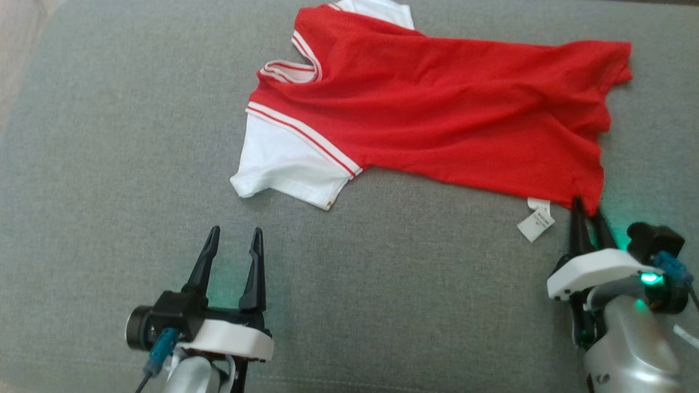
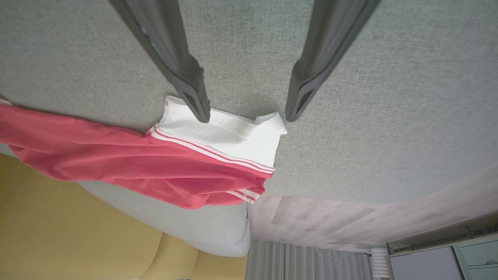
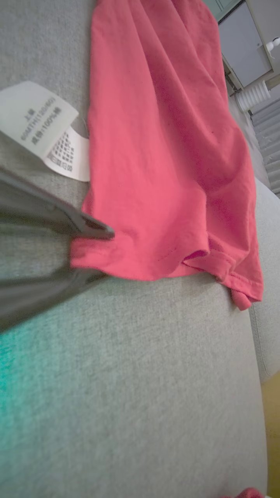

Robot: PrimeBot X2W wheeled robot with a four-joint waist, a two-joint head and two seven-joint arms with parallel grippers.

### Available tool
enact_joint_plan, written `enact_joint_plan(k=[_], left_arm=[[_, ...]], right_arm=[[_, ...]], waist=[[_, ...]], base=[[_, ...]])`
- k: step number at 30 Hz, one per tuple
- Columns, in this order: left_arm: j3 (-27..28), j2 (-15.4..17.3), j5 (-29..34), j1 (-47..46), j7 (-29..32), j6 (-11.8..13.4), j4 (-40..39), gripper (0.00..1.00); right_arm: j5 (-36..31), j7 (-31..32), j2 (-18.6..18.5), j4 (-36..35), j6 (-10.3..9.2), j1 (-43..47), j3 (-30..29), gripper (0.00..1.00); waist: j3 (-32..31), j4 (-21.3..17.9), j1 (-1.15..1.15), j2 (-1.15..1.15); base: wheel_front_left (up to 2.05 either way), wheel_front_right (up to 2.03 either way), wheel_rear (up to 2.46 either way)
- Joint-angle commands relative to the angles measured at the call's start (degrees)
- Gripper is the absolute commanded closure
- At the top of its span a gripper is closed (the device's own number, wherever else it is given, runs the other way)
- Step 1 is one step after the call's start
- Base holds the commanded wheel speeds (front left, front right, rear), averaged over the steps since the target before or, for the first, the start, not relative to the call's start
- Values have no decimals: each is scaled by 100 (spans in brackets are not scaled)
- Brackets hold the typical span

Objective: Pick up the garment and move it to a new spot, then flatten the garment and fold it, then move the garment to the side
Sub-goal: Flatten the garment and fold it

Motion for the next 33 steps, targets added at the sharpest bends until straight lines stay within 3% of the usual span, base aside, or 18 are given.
enact_joint_plan(k=[1, 12, 13, 14, 18, 24, 33], left_arm=[[182, 24, 67, -51, -30, -1, -120, 0], [327, 24, 98, 402, -30, 67, -14, 0], [360, 24, 107, 442, -30, 83, -18, 0], [400, 24, 114, 475, -30, 105, -24, 0], [552, 24, 160, 545, -30, 192, -60, 0], [794, 24, 290, 488, -30, 243, -77, 0], [1049, 24, 595, 513, -30, 145, 96, 0]], right_arm=[[52, 30, 32, 21, 37, 206, 188, 100], [-134, 30, 32, -301, 37, 859, -356, 100], [-193, 30, 32, -352, 37, 887, -437, 56], [-280, 30, 32, -437, 37, 901, -509, 0], [-625, 30, 32, -1141, 37, 908, -527, 0], [-529, 30, 32, -2023, 37, 1042, 294, 0], [-287, 30, 32, -2060, 37, 1406, 789, 0]], waist=[[-114, -39, 0, 0], [-920, -230, 0, 0], [-970, -247, 0, 0], [-1010, -263, 0, 0], [-1099, -311, 0, 0], [-1191, -359, 0, 0], [-1411, -480, 0, 0]], base=[[0, 0, 0], [0, 0, 0], [0, 0, 0], [0, 0, 0], [0, 0, 0], [0, 0, 0], [0, 0, 0]])
